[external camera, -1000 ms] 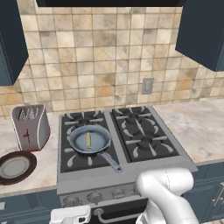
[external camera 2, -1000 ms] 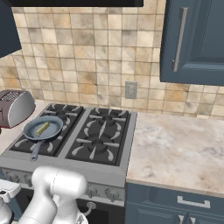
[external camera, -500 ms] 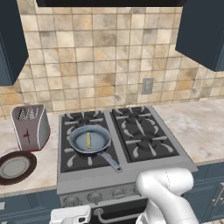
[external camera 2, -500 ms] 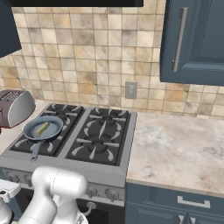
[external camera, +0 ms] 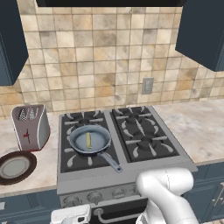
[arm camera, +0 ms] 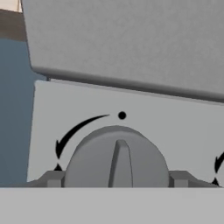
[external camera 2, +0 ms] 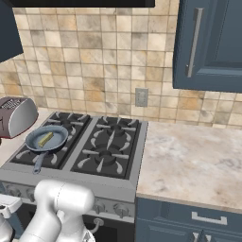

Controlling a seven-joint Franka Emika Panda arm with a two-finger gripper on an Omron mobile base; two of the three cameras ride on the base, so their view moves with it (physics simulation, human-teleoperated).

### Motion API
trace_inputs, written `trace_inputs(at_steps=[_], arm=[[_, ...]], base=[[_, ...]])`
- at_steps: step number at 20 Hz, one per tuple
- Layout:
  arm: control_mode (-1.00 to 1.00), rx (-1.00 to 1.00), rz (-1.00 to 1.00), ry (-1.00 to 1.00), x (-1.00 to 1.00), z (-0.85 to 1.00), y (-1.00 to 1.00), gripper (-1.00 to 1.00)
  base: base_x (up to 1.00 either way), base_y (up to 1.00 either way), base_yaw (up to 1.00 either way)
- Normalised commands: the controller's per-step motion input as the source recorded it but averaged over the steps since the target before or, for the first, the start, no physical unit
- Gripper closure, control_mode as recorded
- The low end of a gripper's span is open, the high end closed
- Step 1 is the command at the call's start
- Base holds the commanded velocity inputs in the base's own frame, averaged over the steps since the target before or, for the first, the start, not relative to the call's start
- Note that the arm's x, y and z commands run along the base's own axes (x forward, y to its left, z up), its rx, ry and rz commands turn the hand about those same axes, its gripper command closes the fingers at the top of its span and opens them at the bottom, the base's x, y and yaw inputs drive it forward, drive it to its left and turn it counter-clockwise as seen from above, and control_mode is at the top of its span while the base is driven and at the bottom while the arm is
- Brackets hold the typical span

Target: Pick up the butter stick and place it in the pan. Then turn on the burner for the pan.

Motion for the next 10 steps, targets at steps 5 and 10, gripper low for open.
trace_inputs(at_steps=[5, 10], arm=[[-1.0, -0.13, 0.0, 0.0, 0.0, 0.0, 0.0, 1.0], [-1.0, -0.12, 0.0, 0.0, 0.0, 0.0, 0.0, 1.0]], base=[[0.0, 0.0, 0.0], [0.0, 0.0, 0.0]])
